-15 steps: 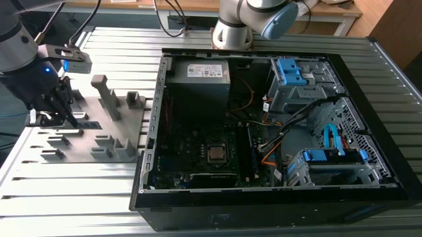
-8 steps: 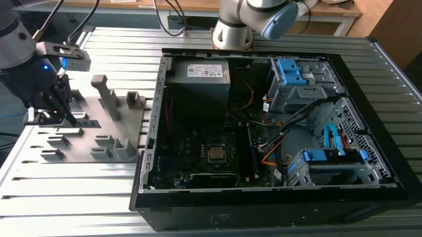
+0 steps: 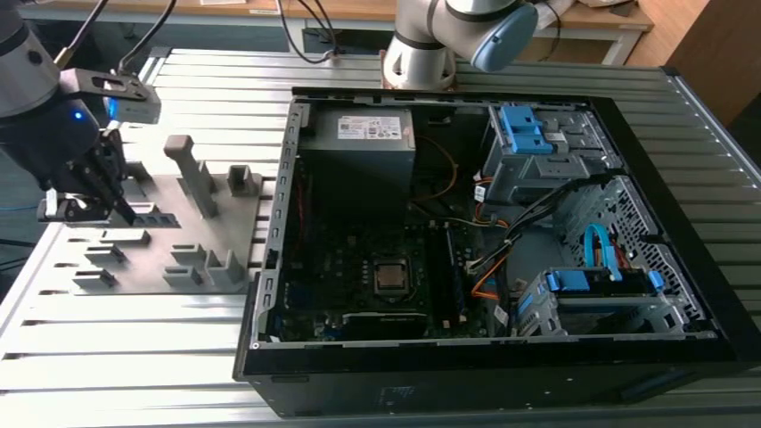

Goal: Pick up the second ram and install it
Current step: 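Pick up the second ram and move it above second insertion slot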

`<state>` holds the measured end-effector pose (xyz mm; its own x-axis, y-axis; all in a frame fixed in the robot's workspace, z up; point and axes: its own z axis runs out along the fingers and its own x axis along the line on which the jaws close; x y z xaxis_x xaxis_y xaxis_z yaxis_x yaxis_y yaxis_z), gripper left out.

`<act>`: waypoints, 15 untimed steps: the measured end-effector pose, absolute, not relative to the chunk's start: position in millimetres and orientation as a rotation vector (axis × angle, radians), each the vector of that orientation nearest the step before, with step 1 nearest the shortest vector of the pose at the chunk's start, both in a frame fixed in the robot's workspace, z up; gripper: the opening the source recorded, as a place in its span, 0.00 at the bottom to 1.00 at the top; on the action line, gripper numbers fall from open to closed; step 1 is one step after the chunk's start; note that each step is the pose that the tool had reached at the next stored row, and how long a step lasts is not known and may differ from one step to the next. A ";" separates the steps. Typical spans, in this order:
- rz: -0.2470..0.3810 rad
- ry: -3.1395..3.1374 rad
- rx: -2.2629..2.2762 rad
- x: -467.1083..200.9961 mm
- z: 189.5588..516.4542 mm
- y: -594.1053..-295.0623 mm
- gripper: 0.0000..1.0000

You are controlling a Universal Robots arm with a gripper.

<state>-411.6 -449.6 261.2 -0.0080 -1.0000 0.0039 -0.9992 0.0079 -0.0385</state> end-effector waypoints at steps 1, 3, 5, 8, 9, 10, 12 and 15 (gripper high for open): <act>-0.047 2.213 -2.195 -411.5 262.1 -449.6 0.14; -0.047 2.213 -2.195 -411.6 264.2 -449.6 0.14; -0.047 2.213 -2.195 -411.5 266.4 -449.6 0.14; -0.047 2.213 -2.195 -411.5 269.5 -449.6 0.14; -0.047 2.213 -2.195 -411.5 270.5 -449.6 0.14; -0.047 2.213 -2.195 -411.6 271.2 -449.6 0.14; -0.047 2.213 -2.195 -411.5 272.7 -449.6 0.14; -0.047 2.213 -2.195 -411.6 275.0 -449.6 0.14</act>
